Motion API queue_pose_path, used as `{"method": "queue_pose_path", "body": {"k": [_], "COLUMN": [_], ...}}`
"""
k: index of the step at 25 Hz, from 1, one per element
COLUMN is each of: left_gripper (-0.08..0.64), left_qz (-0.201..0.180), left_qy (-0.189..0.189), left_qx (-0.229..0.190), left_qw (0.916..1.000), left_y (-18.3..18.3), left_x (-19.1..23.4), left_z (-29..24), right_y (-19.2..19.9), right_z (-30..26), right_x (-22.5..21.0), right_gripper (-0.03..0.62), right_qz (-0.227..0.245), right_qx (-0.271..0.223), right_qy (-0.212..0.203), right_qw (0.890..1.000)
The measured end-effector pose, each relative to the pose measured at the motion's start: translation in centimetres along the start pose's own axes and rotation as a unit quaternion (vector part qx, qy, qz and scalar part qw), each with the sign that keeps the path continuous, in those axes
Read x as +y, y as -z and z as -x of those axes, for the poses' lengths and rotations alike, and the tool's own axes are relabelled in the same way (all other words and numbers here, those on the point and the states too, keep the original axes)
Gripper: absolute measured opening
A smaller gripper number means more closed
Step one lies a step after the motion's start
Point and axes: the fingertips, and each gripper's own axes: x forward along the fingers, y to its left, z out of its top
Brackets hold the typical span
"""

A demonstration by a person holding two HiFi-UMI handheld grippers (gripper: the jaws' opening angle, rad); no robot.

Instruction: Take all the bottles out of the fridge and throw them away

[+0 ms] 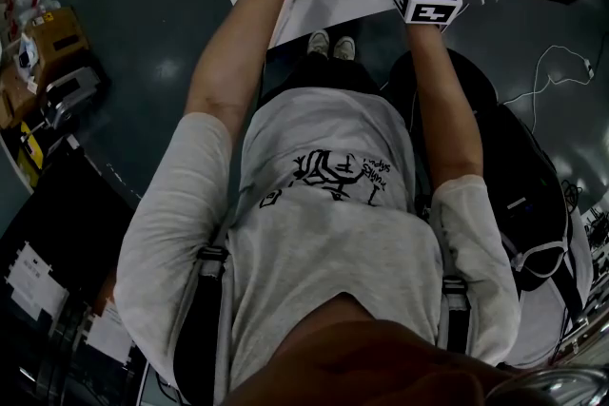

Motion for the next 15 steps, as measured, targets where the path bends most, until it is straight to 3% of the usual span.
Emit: {"method": "queue_pose_path", "body": {"k": [15], "left_gripper": [0.161], "left_qz": [0.007], "left_qy": [0.018], "left_qx": [0.001], "left_qw": [0.9998], "left_y": [-0.4], "left_x": [-0.5], "left_z": [1.8], "right_y": [-1.4], "right_z": [0.4], "right_x": [0.2], "right_gripper": [0.009], "right_qz": [0.006], "right_qx": [-0.006], "right_qy": [0.006], "right_qw": [1.000]}}
